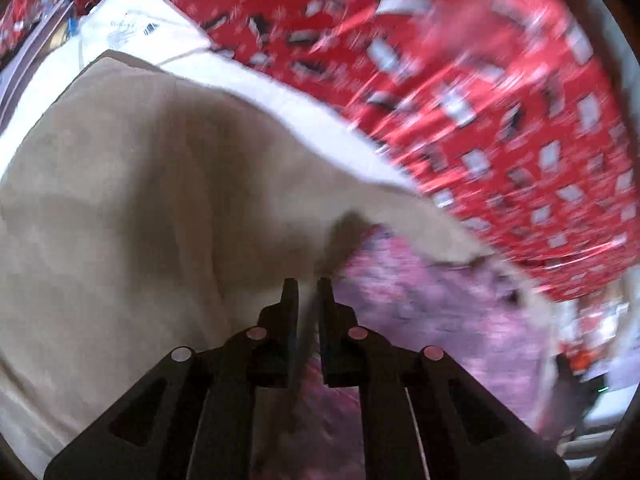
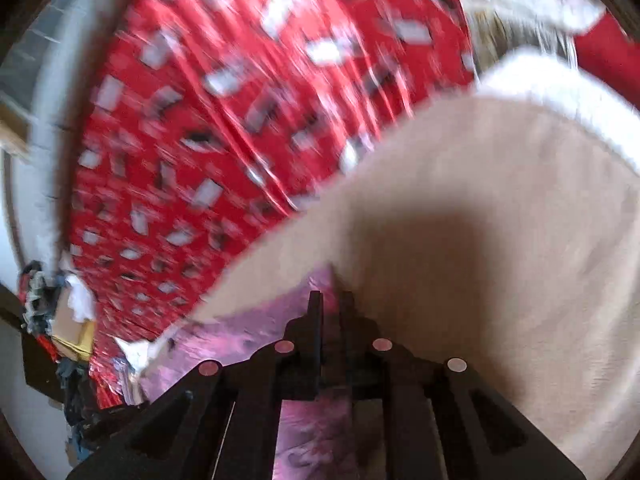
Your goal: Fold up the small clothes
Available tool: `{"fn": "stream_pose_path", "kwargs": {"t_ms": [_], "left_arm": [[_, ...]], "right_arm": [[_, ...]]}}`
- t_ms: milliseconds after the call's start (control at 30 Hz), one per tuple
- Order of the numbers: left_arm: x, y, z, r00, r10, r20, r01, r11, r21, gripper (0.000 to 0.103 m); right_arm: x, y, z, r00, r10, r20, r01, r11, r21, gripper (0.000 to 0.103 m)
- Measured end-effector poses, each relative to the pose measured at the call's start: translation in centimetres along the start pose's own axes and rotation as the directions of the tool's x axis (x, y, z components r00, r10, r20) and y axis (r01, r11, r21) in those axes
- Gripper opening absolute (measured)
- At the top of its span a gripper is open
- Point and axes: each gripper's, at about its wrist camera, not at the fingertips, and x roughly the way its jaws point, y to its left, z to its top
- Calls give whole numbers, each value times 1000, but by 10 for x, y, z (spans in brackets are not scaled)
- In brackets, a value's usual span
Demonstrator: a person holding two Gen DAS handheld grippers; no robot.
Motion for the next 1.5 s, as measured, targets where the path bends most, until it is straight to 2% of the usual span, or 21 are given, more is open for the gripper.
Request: {"fn": "stream_pose_path", "kwargs": {"t_ms": [33,100,167,200,267,367,400,433,500,567,600,700,767,833,867,933,1067,1167,1233,1300,1500], "left_arm": [[-10,-2,-6,999,-31,15,31,999,9,15],[-18,-9,-20,997,-63,41,62,997,35,43],[-9,-20,-38,999,-34,33,32,997,72,58],[5,-27,-50,999,44,2,-44,993,110,58],[30,-32,-60,985,154,-76,-139,975,172,58],[17,-32,-70,988,148,-38,-140,976,168,58],[9,-30,-75,993,114,-39,-107,983,150,58],[4,-30,-79,995,96,-36,-90,986,139,58],[-2,-35,-91,994,103,-24,-99,984,147,58],[-2,-40,-102,989,140,-40,-132,978,164,58],[0,-43,-106,989,145,-42,-136,977,166,58],[0,-45,-119,980,195,-32,-185,962,199,71],[6,-37,-125,967,251,-50,-238,952,192,85],[4,-25,-126,975,205,-81,-193,971,139,84],[-2,-19,-125,978,188,-87,-178,978,108,84],[-16,-15,-128,982,175,-69,-170,982,82,84],[-31,-29,-145,983,184,-20,-181,978,101,84],[-17,-44,-157,963,269,-11,-263,949,175,85],[-3,-46,-164,946,323,-1,-316,926,206,89],[-5,-43,-166,946,324,22,-323,928,185,94],[-4,-28,-162,950,312,18,-311,935,172,103]], "right_arm": [[-5,5,-2,999,52,7,-51,999,-10,17],[-4,13,-9,994,104,-30,-105,994,-32,29],[22,19,-22,986,9,-164,-27,994,-108,27],[38,19,-31,963,-126,-239,85,981,-175,23],[34,21,-34,965,-158,-208,113,971,-212,17],[-12,17,-21,985,-141,-101,133,987,-85,32],[-22,13,-21,986,-142,-89,136,989,-64,46],[-32,7,-25,985,-141,-95,138,990,-43,55],[-32,-3,-39,978,-125,-166,124,992,-14,57],[-19,-10,-60,947,-109,-302,110,994,-14,49],[-20,-7,-62,952,-92,-293,85,996,-36,13],[-46,9,-64,987,-35,-158,14,991,-131,6],[-38,1,-66,977,-122,-174,94,983,-160,5],[-23,-18,-70,948,-179,-263,153,982,-114,5],[-32,-18,-68,957,-173,-234,158,984,-82,5],[-55,-6,-63,973,-194,-122,187,980,-68,14],[-77,31,-76,996,-86,-16,82,981,-175,21],[-56,40,-99,992,-106,-64,88,967,-238,37],[-23,28,-119,956,-235,-175,182,945,-273,42],[-35,29,-128,973,-211,-88,179,942,-283,42],[-36,26,-126,973,-210,-93,180,949,-260,43]]}}
